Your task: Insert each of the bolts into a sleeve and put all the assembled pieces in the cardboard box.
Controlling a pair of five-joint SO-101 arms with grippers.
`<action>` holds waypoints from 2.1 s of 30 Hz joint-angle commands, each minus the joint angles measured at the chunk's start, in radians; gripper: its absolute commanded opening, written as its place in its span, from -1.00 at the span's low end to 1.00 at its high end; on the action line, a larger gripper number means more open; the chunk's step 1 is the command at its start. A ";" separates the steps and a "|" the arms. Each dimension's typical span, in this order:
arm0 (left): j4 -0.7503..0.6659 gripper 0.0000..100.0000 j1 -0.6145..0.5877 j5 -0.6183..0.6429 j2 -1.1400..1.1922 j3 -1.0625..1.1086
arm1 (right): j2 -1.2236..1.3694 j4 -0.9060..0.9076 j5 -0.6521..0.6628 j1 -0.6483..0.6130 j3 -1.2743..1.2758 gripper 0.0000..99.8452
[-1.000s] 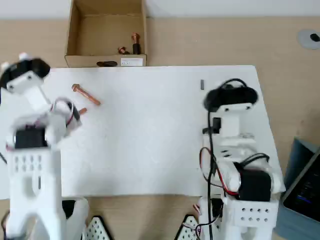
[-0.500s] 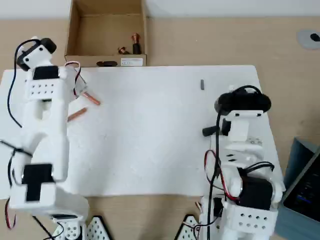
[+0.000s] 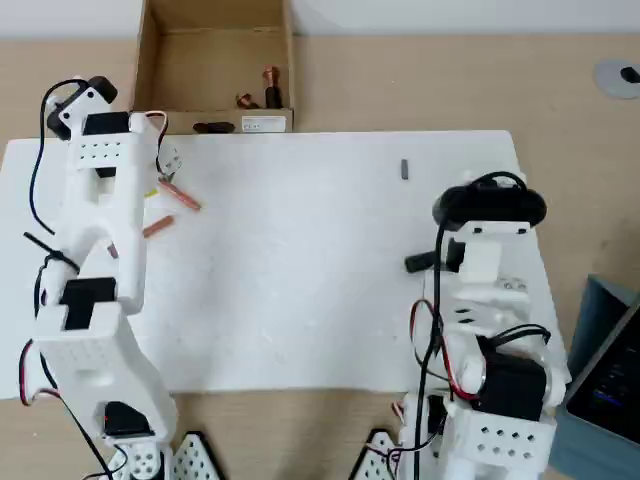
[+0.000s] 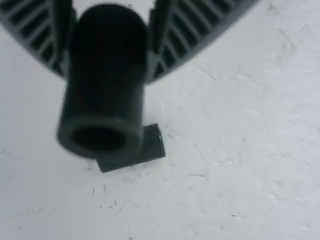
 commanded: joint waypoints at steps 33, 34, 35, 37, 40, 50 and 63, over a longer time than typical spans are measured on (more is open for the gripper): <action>0.003 -1.00 -0.060 0.003 0.317 -0.265 | -0.018 -0.023 -0.009 0.007 0.015 -0.98; 0.025 -1.00 -0.058 0.003 0.309 -0.284 | -0.018 -0.023 -0.009 0.007 0.015 -0.98; 0.063 -1.00 -0.055 0.003 0.295 -0.308 | -0.018 -0.023 -0.009 0.007 0.015 -0.98; 0.133 -1.00 -0.046 0.002 0.269 -0.356 | -0.018 -0.023 -0.008 0.007 0.013 -0.98; 0.221 -1.00 -0.025 -0.008 0.222 -0.431 | -0.019 -0.014 -0.006 0.007 -0.005 -0.98; 0.470 -1.00 0.071 -0.107 -0.031 -0.549 | -0.019 0.055 0.000 0.005 -0.094 -0.98; 0.491 -1.00 0.233 -0.201 -0.552 -0.170 | -0.054 0.066 0.075 0.005 -0.136 -0.98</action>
